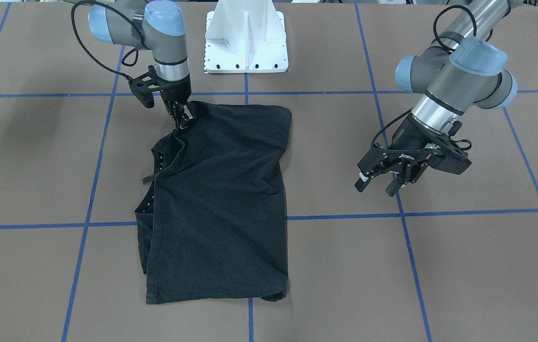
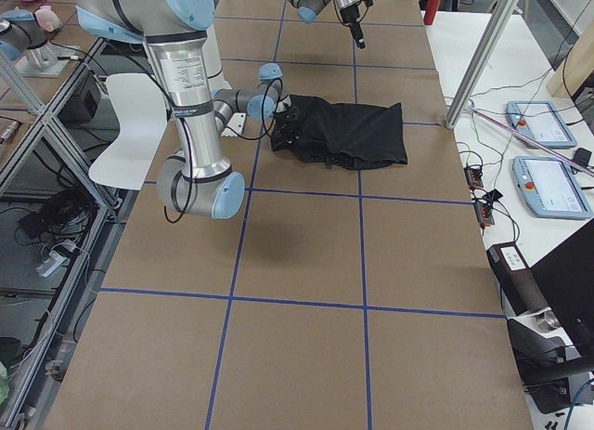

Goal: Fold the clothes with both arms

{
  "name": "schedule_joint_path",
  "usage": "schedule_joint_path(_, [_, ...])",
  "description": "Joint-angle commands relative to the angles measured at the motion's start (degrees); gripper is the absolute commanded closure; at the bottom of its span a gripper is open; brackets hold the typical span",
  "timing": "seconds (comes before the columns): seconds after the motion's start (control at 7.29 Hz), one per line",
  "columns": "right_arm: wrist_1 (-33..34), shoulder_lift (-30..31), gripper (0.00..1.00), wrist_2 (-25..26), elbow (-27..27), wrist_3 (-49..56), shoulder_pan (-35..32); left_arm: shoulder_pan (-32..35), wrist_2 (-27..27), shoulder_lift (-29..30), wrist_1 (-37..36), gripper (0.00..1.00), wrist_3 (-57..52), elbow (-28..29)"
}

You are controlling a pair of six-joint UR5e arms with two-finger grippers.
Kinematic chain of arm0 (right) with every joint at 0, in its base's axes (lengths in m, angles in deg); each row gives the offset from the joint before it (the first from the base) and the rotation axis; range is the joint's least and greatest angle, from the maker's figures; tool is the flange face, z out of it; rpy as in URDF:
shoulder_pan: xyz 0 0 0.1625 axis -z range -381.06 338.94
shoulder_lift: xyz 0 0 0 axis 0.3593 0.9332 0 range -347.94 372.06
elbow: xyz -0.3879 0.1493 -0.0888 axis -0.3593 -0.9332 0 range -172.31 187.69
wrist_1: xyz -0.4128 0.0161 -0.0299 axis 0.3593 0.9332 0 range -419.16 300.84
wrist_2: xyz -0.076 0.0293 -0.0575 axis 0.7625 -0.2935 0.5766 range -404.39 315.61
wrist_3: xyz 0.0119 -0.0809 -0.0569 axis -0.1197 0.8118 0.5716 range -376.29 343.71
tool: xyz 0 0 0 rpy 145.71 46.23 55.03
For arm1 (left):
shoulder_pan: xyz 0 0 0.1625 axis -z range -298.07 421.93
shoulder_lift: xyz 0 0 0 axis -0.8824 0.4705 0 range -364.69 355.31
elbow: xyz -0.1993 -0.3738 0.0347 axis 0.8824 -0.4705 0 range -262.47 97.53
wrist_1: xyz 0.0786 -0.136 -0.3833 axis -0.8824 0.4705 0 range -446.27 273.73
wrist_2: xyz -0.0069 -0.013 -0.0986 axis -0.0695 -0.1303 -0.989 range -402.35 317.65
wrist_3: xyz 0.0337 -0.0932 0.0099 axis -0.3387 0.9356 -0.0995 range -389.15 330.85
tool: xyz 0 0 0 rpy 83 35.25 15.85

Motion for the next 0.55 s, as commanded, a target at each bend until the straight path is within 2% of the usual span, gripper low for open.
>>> schedule_joint_path(0.0, [0.0, -0.03, 1.0, -1.25, 0.11, -0.01, -0.66, -0.09, 0.01, 0.06, 0.12, 0.0, 1.47, -0.13])
schedule_joint_path(0.27, [0.0, 0.06, 1.0, -4.49, 1.77, 0.26, -1.89, -0.44, 1.49, 0.24, 0.82, 0.0, 10.3, -3.18])
schedule_joint_path(0.41, [0.09, 0.58, 1.0, -4.77, 2.83, 0.52, -2.07, -4.36, 8.03, -0.11, 0.91, 0.01, 16.09, -7.21])
